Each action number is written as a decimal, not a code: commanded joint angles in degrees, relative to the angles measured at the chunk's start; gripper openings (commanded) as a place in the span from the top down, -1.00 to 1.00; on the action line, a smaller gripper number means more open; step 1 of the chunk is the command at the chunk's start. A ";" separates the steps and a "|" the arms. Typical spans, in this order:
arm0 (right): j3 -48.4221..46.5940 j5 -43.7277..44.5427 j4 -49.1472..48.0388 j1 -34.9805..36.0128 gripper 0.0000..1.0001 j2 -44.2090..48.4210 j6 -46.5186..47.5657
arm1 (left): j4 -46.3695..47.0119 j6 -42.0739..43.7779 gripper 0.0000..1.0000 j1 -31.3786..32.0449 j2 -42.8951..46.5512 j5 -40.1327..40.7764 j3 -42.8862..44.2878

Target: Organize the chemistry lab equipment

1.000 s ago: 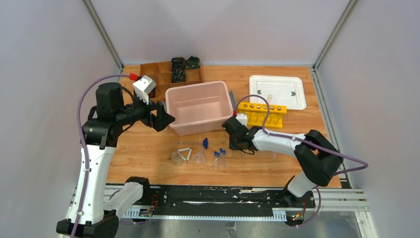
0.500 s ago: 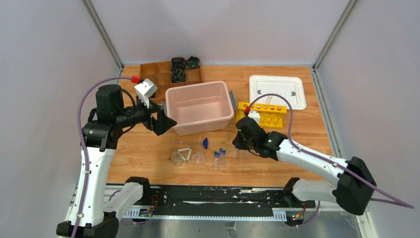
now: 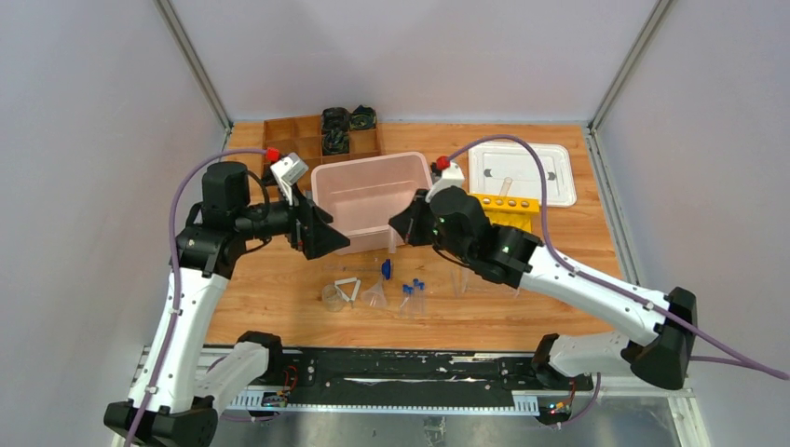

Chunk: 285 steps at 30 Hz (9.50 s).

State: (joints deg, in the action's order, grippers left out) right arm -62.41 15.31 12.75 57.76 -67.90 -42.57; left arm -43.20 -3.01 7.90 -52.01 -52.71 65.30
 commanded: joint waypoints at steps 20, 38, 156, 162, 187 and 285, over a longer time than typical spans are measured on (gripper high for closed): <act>-11.33 4.05 -17.42 9.55 1.00 -9.27 4.68 | 6.24 -7.49 -0.68 8.01 -2.90 -1.64 -4.10; -7.20 9.93 -20.84 11.38 1.00 -7.35 4.92 | 13.82 -14.13 0.50 7.91 -3.25 -5.63 -6.89; 18.80 13.40 -21.09 -24.49 1.00 -4.24 27.05 | -14.02 15.75 -1.00 7.94 -6.47 28.21 3.08; 19.00 12.72 -21.28 -24.71 1.00 -3.73 26.31 | -14.01 16.01 -1.00 7.94 -6.24 28.19 2.91; 19.23 13.47 -25.68 -25.50 1.00 -7.88 27.67 | -14.02 17.15 -1.00 7.92 -5.81 27.47 3.52; 16.92 6.37 5.78 -5.71 0.48 -21.35 0.80 | -17.42 19.13 -1.00 7.92 -2.20 29.77 6.37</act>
State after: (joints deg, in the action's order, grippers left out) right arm -45.67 23.09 18.63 51.27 -87.59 -40.16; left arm -60.18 15.79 15.62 -55.53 -23.73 69.87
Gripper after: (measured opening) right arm 0.302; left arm 0.997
